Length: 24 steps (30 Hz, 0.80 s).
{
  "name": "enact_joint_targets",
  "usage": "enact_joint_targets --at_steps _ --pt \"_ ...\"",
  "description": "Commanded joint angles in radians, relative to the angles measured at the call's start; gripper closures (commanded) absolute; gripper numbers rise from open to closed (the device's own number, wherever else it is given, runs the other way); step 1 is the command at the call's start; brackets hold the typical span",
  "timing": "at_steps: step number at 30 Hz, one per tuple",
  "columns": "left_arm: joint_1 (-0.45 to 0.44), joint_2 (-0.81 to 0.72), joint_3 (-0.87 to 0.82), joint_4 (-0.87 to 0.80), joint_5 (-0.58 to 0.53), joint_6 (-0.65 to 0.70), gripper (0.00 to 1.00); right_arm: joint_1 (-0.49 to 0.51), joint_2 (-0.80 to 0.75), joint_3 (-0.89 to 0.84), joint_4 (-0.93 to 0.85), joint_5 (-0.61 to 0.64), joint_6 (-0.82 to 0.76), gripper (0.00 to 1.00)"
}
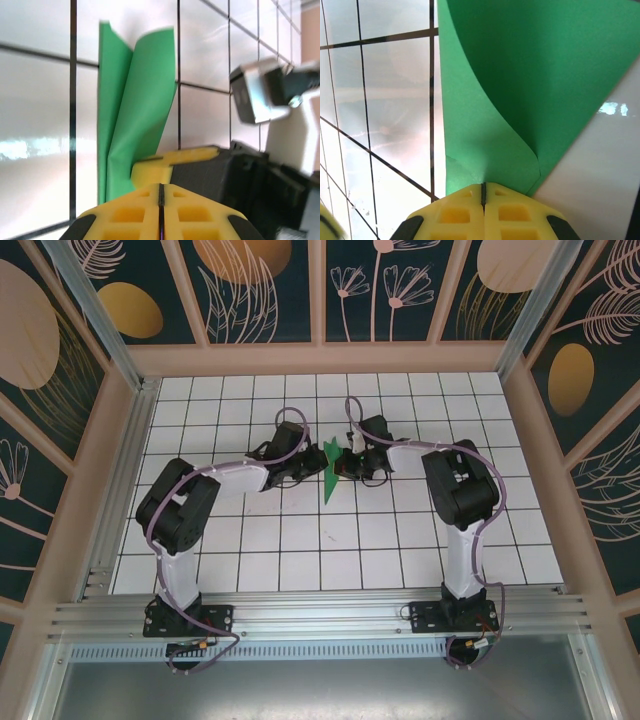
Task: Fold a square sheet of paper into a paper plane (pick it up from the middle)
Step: Fold the wing for the fifth time at the center of the table.
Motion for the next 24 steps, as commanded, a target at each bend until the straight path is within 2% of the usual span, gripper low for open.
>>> enact_joint_targets --at_steps 1,12,24 --pt "0.01 0.016 0.029 0.05 0.001 -0.004 0.89 0.021 0.032 -0.032 -0.108 -0.015 -0.081 1.0" --pt "0.015 0.063 -0.015 0.139 0.087 -0.041 0.89 0.057 -0.019 -0.111 -0.093 -0.097 -0.146 1.0" --pt "0.015 0.143 0.06 -0.016 0.063 -0.027 0.85 0.055 -0.005 -0.105 -0.115 -0.057 -0.136 1.0"
